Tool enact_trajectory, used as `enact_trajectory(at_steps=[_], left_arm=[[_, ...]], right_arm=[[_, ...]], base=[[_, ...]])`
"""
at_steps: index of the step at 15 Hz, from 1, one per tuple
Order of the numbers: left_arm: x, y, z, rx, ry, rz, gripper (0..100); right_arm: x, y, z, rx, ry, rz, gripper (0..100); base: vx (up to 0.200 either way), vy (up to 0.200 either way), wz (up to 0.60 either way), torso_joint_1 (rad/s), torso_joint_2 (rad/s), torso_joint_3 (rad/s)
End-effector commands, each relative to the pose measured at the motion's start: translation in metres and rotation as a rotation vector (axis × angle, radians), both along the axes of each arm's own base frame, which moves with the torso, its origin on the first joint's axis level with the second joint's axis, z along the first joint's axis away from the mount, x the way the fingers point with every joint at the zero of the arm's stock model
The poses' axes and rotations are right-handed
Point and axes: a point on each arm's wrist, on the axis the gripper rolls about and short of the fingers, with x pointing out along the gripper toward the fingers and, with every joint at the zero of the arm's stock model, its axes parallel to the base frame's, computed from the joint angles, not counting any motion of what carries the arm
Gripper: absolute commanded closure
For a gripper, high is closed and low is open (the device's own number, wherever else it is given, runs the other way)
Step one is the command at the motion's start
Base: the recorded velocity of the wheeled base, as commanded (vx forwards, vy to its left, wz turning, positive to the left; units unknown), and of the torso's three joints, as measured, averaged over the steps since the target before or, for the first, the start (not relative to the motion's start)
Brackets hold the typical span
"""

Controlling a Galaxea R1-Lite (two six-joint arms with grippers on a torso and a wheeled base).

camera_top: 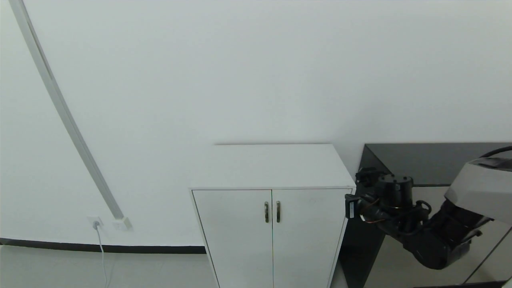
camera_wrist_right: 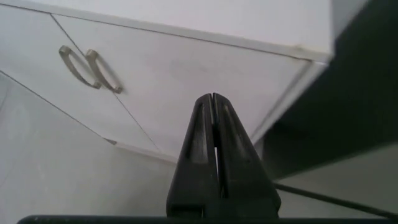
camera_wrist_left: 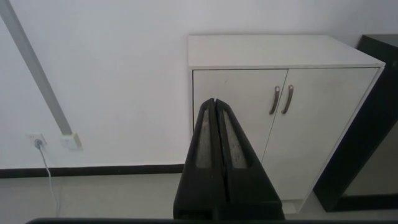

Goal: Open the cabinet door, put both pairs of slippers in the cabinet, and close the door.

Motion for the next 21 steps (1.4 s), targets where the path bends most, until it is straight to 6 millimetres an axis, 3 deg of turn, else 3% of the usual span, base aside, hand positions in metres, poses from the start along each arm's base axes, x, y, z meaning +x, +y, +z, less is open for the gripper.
enact_trajectory(at_steps=[1, 4, 6, 7, 9, 15, 21], left_arm=[[0.000, 0.000, 0.000, -0.002, 0.002, 0.001, 100], [0.000, 0.000, 0.000, 0.000, 0.002, 0.001, 100], [0.000, 0.000, 0.000, -0.002, 0.002, 0.001, 100], [0.000, 0.000, 0.000, 0.000, 0.002, 0.001, 100], [0.000, 0.000, 0.000, -0.002, 0.002, 0.001, 100], [0.000, 0.000, 0.000, -0.002, 0.002, 0.001, 100], [0.000, 0.000, 0.000, 0.000, 0.002, 0.001, 100]], right_arm=[[-0.028, -0.037, 0.015, -0.012, -0.014, -0.072, 100], [-0.065, -0.067, 0.021, -0.044, -0.014, -0.126, 100], [-0.081, -0.074, 0.026, -0.045, -0.011, -0.141, 100], [-0.102, -0.085, 0.035, -0.048, -0.026, -0.167, 100], [-0.119, -0.098, 0.044, -0.076, -0.056, -0.199, 100], [-0.176, -0.113, 0.059, -0.113, -0.114, -0.226, 100], [-0.230, -0.117, 0.093, -0.103, -0.156, -0.212, 100]], base=[[0.000, 0.000, 0.00, 0.000, 0.00, 0.000], [0.000, 0.000, 0.00, 0.000, 0.00, 0.000], [0.000, 0.000, 0.00, 0.000, 0.00, 0.000], [0.000, 0.000, 0.00, 0.000, 0.00, 0.000], [0.000, 0.000, 0.00, 0.000, 0.00, 0.000], [0.000, 0.000, 0.00, 0.000, 0.00, 0.000], [0.000, 0.000, 0.00, 0.000, 0.00, 0.000]])
